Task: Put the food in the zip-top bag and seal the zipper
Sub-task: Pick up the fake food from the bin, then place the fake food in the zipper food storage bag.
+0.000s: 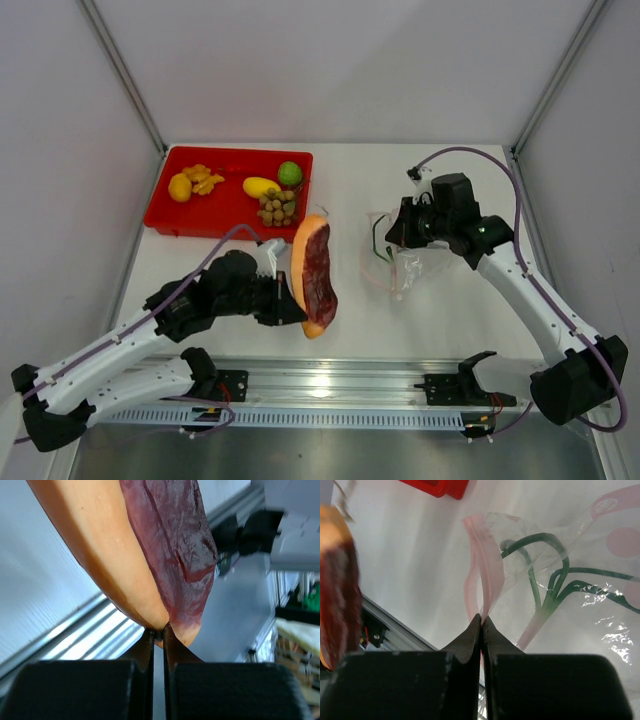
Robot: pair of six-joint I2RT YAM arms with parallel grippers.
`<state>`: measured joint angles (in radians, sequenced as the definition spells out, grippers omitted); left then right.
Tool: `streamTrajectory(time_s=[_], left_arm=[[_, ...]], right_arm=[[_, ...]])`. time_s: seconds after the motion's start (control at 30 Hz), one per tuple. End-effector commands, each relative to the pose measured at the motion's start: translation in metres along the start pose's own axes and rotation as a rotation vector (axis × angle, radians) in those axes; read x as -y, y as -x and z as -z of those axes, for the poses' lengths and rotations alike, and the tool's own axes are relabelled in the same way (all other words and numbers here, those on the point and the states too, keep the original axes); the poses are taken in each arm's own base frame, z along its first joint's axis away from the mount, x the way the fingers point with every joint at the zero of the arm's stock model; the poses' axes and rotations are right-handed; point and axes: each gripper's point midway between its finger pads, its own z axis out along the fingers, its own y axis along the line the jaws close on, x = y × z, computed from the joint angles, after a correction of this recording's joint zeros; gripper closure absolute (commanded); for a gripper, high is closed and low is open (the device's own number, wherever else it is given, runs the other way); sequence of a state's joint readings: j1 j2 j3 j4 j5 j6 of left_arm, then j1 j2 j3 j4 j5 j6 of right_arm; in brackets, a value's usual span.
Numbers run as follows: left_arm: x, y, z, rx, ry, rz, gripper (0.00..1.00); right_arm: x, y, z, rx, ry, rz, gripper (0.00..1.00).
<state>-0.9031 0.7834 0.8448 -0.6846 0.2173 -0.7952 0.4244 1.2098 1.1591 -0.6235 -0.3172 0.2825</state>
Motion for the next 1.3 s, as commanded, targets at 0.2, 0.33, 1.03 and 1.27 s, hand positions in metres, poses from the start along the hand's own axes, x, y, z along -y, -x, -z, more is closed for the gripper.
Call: streamTrajectory(time_s=[0.2,0.33,1.03,1.27], left_arm=[[0.017,-0.079,-0.015,-0.305,-0.025,-0.057,0.99],[0.023,-0.088,-0.019,-0.362,-0.044,-0.052,1.00],[0.050,-0.097,-0.033,-0.465,0.003,-0.071,0.99],[0.051,-0.085,-0.043,-0.466,0.064,-0.040,0.99]], right_arm=[[-0.026,0.015,0.008,0.047,0.054,0.220,1.00],[-0.047,-0.001,0.009,0.019,0.116,0.294,1.00],[-0.098,-0.060,0.022,-0.070,0.315,0.449,1.00],[-0.101,-0.073,0.033,-0.070,0.334,0.478,1.00]])
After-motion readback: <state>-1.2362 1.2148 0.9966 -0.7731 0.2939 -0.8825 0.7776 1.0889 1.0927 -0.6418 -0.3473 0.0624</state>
